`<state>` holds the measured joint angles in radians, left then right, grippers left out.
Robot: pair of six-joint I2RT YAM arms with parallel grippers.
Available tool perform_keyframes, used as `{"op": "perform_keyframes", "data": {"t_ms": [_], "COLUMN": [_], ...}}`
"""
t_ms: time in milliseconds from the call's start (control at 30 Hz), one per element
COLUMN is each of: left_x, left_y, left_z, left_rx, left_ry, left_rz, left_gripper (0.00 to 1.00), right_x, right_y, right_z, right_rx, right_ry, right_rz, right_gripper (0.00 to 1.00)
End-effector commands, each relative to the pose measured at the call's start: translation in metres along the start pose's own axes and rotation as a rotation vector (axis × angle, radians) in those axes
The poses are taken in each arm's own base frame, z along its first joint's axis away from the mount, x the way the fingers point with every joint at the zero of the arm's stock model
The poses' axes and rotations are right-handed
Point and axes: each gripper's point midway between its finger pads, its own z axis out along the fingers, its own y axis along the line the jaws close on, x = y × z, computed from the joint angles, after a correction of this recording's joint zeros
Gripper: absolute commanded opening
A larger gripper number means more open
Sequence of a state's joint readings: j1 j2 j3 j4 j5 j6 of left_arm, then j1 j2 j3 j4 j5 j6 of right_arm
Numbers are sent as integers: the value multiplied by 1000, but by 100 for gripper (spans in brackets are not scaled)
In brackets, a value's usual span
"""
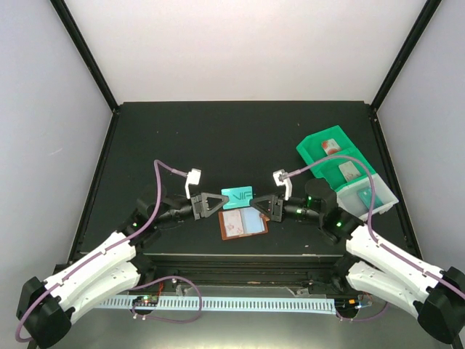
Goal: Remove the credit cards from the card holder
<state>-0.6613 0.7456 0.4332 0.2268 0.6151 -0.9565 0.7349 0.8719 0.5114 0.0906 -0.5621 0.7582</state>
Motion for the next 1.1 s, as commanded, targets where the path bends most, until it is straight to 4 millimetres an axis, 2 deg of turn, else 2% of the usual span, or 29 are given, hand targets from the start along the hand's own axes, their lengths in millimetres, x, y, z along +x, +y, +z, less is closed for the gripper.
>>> {"op": "perform_keyframes", "data": {"t_ms": [0,100,167,233,267,333,500,533,833,1067], "left_x": [-1,-1,-1,-2,-2,-3,-4,-4,2,7], "left_y": [-13,-9,-6,0,5,10,16,18,44,55], "left_z": [-3,-3,-3,-3,-3,-4,-4,-4,-5,2], "left_rx": [50,32,19,-14,-35,-59,-102,-119,-239,-272], "left_ry": [-6,-8,-10,-19,-22,-32,-30,-27,8,68], "left_rz": [24,12,6,-3,-11,-16,10,15,66,105], "left_gripper": [2,7,17,35,49,67,95,98,99,99], "right_x": [-15,-16,-16,-16,-16,-16,-20,-22,-34,-46], "right_y": [18,19,20,19,18,14,2,0,-47,-88], "right_z": [-8,-10,-10,-10,-10,-12,-22,-25,-51,-90], "right_rx": [-66,-72,-76,-69,-61,-36,68,95,373,564], "right_ry": [-67,-81,-77,-75,-77,-87,-120,-129,-164,-240], "right_rz": [-18,-19,-19,-13,-9,-4,-17,-23,48,119], "right_gripper": [1,1,1,1,1,1,1,1,1,1]}}
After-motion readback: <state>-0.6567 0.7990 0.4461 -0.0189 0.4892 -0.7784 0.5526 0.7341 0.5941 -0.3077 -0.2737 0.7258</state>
